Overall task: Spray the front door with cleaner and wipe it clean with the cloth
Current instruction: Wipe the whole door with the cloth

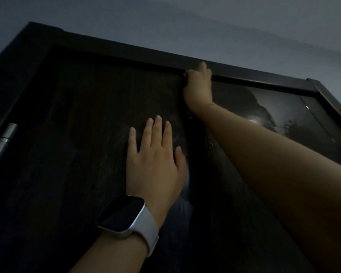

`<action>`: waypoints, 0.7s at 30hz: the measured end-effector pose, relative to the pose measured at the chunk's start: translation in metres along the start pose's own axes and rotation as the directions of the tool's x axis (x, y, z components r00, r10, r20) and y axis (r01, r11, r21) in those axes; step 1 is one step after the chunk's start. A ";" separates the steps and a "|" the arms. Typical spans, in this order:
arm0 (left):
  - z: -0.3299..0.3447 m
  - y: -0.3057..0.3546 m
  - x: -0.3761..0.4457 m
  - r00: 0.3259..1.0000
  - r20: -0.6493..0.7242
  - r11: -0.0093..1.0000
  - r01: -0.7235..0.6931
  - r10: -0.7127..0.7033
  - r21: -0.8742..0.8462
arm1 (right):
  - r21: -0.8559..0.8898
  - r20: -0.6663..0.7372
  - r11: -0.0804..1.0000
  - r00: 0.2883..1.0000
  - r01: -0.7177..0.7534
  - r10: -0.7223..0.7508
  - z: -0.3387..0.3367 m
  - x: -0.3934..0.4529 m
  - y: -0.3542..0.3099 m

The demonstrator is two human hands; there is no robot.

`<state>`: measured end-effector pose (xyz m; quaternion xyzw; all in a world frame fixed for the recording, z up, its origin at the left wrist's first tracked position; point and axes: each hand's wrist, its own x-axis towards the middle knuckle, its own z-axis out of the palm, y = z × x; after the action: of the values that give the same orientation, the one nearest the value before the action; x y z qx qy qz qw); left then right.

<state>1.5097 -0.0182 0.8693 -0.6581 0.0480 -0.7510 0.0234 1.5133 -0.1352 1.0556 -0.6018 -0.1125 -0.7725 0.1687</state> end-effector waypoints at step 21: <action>0.006 0.157 0.014 0.999 0.020 1.000 0.027 -0.027 -0.011 | 0.140 -0.044 0.972 0.982 0.187 -0.182 -0.047 -0.005 0.223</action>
<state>1.5098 -0.1758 0.8675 -0.6663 0.0429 -0.7444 0.0102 1.5614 -0.3571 1.0327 -0.5629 -0.2204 -0.7841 0.1408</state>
